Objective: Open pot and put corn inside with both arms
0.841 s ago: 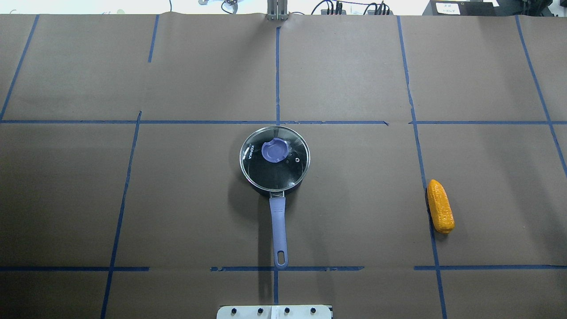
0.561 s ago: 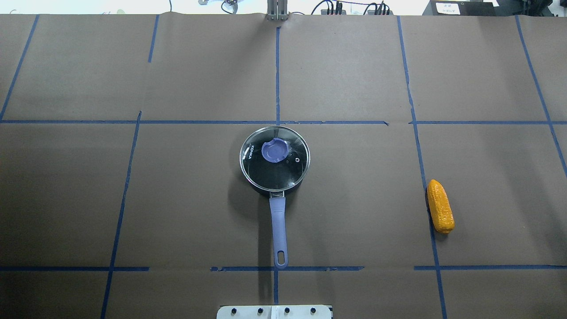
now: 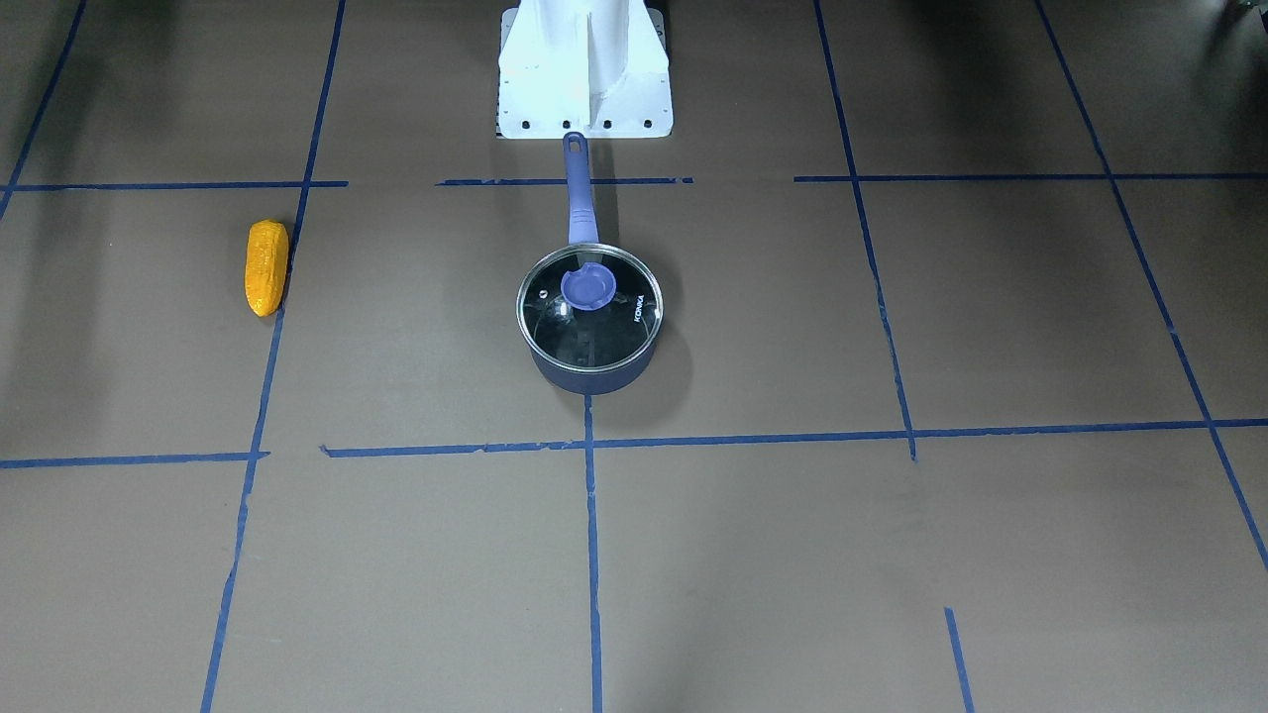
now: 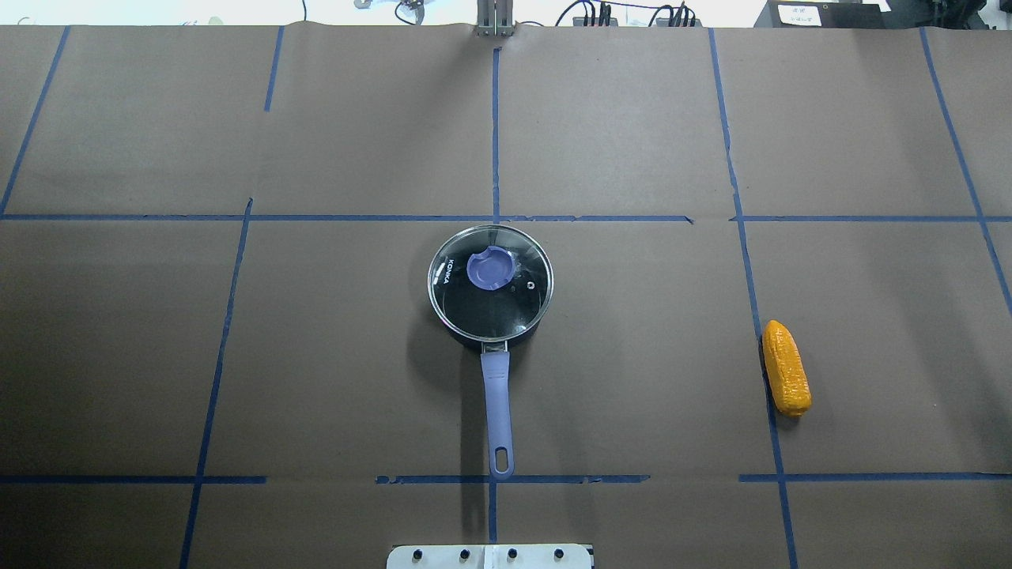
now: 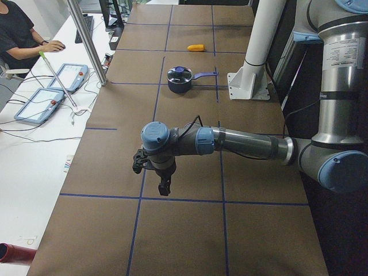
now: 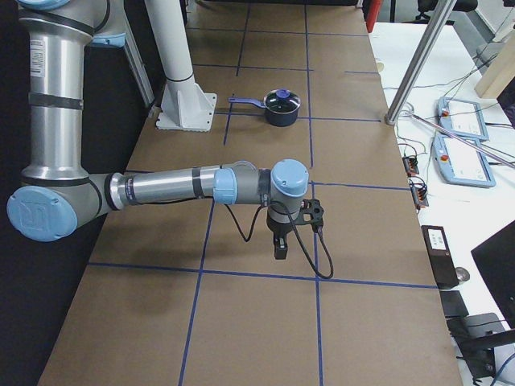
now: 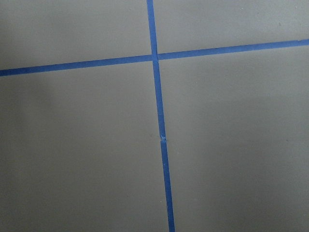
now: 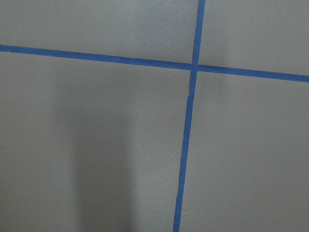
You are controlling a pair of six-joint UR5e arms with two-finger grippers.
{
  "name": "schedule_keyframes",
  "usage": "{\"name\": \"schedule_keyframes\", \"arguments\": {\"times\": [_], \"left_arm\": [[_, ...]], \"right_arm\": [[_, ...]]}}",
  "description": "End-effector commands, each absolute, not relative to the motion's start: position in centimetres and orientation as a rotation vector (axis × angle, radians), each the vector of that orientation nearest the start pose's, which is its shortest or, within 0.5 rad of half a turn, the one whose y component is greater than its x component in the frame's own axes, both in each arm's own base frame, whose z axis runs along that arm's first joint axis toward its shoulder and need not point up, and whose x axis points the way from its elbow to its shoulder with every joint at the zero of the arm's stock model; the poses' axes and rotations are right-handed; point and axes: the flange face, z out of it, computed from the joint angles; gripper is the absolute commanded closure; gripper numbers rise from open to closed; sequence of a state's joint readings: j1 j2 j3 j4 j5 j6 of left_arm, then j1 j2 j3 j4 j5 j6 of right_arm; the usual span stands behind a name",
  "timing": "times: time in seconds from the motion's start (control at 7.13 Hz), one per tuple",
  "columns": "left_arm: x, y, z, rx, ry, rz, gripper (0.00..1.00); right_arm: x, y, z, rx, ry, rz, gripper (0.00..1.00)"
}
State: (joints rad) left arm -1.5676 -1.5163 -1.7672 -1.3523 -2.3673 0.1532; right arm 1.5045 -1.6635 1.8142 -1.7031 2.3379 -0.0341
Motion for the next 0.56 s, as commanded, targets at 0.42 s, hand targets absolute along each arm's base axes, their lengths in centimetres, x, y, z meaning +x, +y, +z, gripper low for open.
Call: {"name": "schedule_keyframes", "arguments": {"times": [0.42], "left_arm": [[-0.6,-48.3,54.1,0.024,0.824,0.007,0.00]], "right_arm": [[2.5,-45.2,59.0,0.008,-0.809,-0.120,0.00]]}}
